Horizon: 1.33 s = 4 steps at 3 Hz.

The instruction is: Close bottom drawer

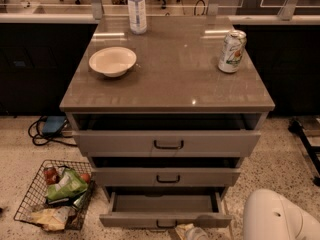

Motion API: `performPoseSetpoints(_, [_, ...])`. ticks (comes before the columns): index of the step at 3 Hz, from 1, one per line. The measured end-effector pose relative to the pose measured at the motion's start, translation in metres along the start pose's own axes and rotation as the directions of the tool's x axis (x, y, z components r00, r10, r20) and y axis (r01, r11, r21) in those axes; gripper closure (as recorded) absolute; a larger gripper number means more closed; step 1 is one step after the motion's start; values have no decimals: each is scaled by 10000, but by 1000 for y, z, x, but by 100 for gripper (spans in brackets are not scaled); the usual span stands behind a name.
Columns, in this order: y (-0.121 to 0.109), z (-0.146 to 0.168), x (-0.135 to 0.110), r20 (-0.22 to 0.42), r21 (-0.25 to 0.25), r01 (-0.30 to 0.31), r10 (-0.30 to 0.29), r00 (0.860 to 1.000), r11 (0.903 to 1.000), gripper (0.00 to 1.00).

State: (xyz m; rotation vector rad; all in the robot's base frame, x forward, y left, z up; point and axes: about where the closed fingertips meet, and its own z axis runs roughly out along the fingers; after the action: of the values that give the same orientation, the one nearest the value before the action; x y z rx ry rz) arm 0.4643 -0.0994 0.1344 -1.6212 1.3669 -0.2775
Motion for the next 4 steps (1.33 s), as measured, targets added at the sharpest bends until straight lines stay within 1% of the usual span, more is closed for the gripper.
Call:
performPoseSetpoints(2, [0, 0, 0, -1, -4, 3, -3, 10000, 10000, 100])
performPoseSetpoints(3, [13, -3, 8, -580, -1250, 656, -733, 9956, 9900, 100])
performPoseSetpoints(4, [13, -1, 5, -532, -1244, 673, -744, 9958, 9899, 100])
